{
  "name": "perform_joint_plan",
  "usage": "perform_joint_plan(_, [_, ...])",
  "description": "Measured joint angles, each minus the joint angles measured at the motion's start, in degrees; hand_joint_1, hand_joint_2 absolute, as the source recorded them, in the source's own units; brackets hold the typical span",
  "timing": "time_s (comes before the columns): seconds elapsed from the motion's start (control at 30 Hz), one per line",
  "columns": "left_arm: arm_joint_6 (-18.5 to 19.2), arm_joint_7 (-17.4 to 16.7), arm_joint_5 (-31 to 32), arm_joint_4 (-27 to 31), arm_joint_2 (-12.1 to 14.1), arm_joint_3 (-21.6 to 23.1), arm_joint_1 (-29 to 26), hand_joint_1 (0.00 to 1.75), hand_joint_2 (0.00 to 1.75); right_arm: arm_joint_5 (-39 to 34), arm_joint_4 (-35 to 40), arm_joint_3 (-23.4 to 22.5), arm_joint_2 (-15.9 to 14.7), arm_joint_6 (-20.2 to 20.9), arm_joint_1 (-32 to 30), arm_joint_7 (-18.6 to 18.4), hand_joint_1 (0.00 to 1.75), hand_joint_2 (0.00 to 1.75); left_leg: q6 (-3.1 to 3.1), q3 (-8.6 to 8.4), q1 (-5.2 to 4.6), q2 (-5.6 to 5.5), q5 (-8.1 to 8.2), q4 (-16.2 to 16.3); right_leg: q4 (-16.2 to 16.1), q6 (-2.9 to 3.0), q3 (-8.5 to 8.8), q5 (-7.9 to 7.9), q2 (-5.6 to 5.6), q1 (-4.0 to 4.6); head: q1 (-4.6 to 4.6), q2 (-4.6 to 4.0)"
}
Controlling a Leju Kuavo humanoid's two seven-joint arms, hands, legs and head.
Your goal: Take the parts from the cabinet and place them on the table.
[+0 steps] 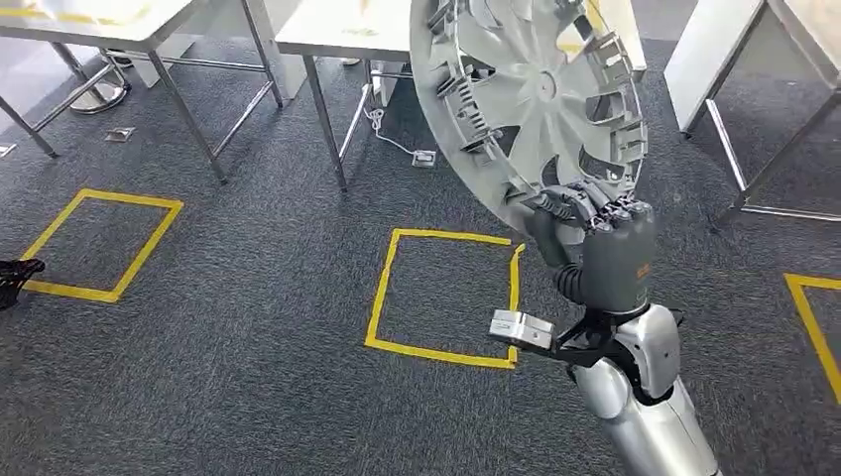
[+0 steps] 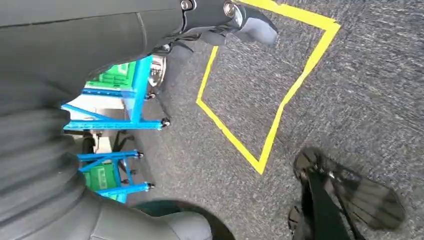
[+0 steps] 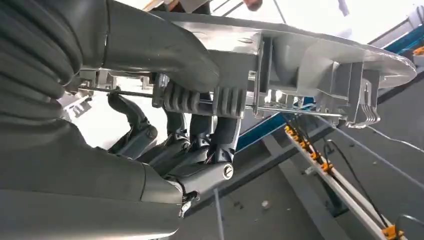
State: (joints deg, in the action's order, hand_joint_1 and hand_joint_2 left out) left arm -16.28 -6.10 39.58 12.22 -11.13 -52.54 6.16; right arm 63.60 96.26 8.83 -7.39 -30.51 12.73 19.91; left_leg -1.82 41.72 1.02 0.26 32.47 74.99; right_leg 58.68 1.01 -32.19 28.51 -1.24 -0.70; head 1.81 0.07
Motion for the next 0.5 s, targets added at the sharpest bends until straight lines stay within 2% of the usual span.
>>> perform_joint_plan(0.07, [0.00,0.02,0.00,0.00,0.02,0.00,0.00,0.00,1.75,0.02,0.00,0.00,0.00,-0.02,0.01,-0.02,1.75,1.75,0.80,-3.86,-0.22,-0.19,-6.86,-10.54,0.00,-0.25,1.23,0.84,-0.40,0.03,-0.04,0.02])
perform_joint_plan(0.1, [0.00,0.00,0.02,0.00,0.07,0.00,-0.03,0.00,1.75,0.04,-0.02,0.00,0.00,-0.02,0.00,-0.02,1.75,1.75,1.22,-5.15,-0.41,-0.68,-7.97,-14.32,-0.03,-0.45,1.40,1.24,-0.47,-0.03,-0.04,0.00])
perform_joint_plan(0.13, [0.00,0.15,0.00,-0.02,0.07,0.00,0.01,0.00,1.75,0.11,-0.02,0.00,0.02,-0.07,0.12,-0.02,1.75,1.75,1.26,-6.07,-0.61,-0.89,-7.22,-15.31,0.29,-0.89,1.24,1.51,-0.79,0.44,-0.11,0.00])
perform_joint_plan(0.17, [0.00,0.48,0.00,-0.02,0.04,0.00,0.13,0.00,1.75,0.20,-0.02,0.02,0.02,-0.09,0.13,-0.04,1.75,1.75,1.31,-5.82,-0.74,-0.84,-6.95,-15.17,0.08,-1.23,1.01,1.40,-0.87,0.18,-0.09,0.00])
perform_joint_plan(0.23, [-0.02,0.52,0.00,0.00,0.04,0.00,0.04,0.00,1.75,0.28,-0.02,0.11,0.00,-0.04,0.11,-0.07,1.75,1.75,1.90,-5.81,-0.87,-0.80,-6.65,-15.31,-0.42,-1.96,1.27,1.52,-0.95,0.03,-0.07,0.00])
perform_joint_plan(0.27, [-0.02,0.33,-0.02,0.00,0.00,-0.02,0.06,0.00,1.75,0.26,0.04,0.13,0.00,-0.04,0.13,-0.11,1.75,1.75,2.29,-6.42,-0.46,-0.74,-6.74,-15.90,-0.56,-2.44,1.61,1.89,-1.09,0.10,-0.11,0.00])
perform_joint_plan(0.3, [-0.11,-0.11,-0.02,0.04,0.06,-0.04,0.00,0.00,1.75,0.26,0.04,0.13,0.00,0.00,0.11,-0.09,1.75,1.75,2.62,-6.91,-0.34,-0.64,-6.65,-16.35,0.73,-2.66,1.50,2.40,-0.38,0.03,0.15,0.00])
perform_joint_plan(0.33, [-0.20,-0.11,-0.02,0.07,0.09,-0.04,0.02,0.00,1.75,0.24,0.02,0.18,0.02,0.04,0.26,-0.11,1.75,1.75,2.95,-7.22,-0.30,-0.55,-6.47,-16.46,3.76,-2.88,-0.18,3.85,0.24,0.04,0.33,0.02])
perform_joint_plan(0.4, [-0.35,0.28,-0.13,0.04,0.04,-0.04,0.05,0.00,1.75,0.17,0.00,0.24,0.02,0.07,0.16,-0.07,1.75,1.75,3.29,-7.55,-0.37,-0.46,-6.01,-16.41,13.36,-3.25,-5.78,7.55,0.59,-0.02,0.35,0.00])
perform_joint_plan(0.43, [-0.39,0.31,-0.20,0.04,0.02,-0.04,-0.05,0.00,1.75,0.20,-0.07,0.26,0.02,0.11,0.15,0.02,1.75,1.75,3.30,-7.76,-0.39,-0.40,-5.72,-16.35,17.19,-3.33,-8.43,8.19,0.59,-0.02,0.31,0.02])
perform_joint_plan(0.47, [-0.44,0.31,-0.31,0.02,0.02,-0.07,-0.12,0.00,1.75,0.20,-0.13,0.31,0.02,0.15,0.15,0.00,1.75,1.75,3.27,-8.07,-0.39,-0.39,-5.40,-16.26,18.18,-3.34,-9.77,7.27,0.64,-0.02,0.31,0.00])
perform_joint_plan(0.5, [-0.44,0.22,-0.37,0.00,0.00,-0.07,-0.15,0.00,1.75,0.20,-0.15,0.31,0.02,0.20,0.16,-0.02,1.75,1.75,3.21,-8.49,-0.39,-0.39,-5.02,-16.19,16.06,-3.31,-9.49,4.80,0.76,-0.06,0.35,0.00])
